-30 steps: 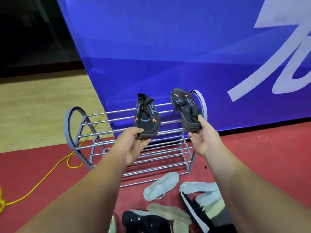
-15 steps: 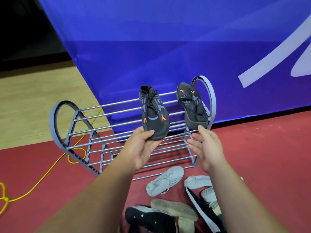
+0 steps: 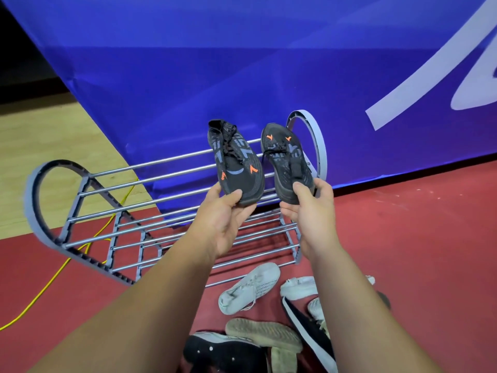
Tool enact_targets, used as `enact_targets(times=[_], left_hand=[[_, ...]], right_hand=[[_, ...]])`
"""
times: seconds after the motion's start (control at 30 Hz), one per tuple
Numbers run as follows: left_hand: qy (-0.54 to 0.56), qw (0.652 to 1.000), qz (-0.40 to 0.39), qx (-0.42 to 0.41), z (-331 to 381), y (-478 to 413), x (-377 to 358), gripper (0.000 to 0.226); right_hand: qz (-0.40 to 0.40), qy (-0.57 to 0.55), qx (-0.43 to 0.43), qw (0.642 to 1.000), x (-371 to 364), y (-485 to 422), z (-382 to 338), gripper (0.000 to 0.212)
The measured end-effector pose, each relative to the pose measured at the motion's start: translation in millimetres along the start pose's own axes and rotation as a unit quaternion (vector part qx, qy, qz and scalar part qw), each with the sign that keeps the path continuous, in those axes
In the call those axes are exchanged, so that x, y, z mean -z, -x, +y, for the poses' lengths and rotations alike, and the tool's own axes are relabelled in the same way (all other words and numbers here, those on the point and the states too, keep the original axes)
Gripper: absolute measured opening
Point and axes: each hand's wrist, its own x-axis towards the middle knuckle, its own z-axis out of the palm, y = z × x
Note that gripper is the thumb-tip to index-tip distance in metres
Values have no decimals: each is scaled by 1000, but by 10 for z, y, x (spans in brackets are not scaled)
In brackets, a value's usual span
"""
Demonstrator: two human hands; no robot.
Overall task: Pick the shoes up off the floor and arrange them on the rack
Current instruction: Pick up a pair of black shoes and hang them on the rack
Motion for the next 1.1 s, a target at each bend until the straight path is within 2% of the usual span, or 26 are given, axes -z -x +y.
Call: enact_targets(times=[0.07,0.13,0.33,0.4,0.5,0.53,0.63,0.67,0.73,0.83,0.97,1.1], left_hand=[[-32,999,11,3,-15,-26,14,61],[-72,997,13,7,-29,-33,34,70],[-199,980,14,-15,-33,-38,83,75],[-251,967,20,-27,-36,-49,90,76],[-338,938,39,-61,-45,-46,98,63],[-358,931,39,-68,-45,-40,119,67],[-417,905,14,-82,-30,-6,198,110],[-441,892,1,-96,-32,14,206,116],[-470,873,-11,-132,-50,28,212,111],[-485,858,4,-169,-66,33,201,80],[-487,854,13,-184,-66,61,255,56],[-482,854,17,-196,-85,70,379,50]], right_hand=[[1,-9,0,1000,0,-27,-10,45],[-1,-8,-5,1000,-3,-46,-15,44],[-8,-7,-15,1000,-79,-56,-20,43],[-8,-5,-8,1000,-100,-56,-15,43],[-2,-5,-15,1000,-108,-62,-1,52],[-1,-6,-16,1000,-108,-65,4,54],[-3,-9,-12,1000,-110,-50,5,57],[-4,-8,-11,1000,-106,-46,7,57],[-8,-2,-12,1000,-101,-41,8,57],[-12,10,-14,1000,-96,-37,1,57],[-22,26,-12,999,-73,-37,7,55],[-29,34,-23,999,-54,-55,11,52]])
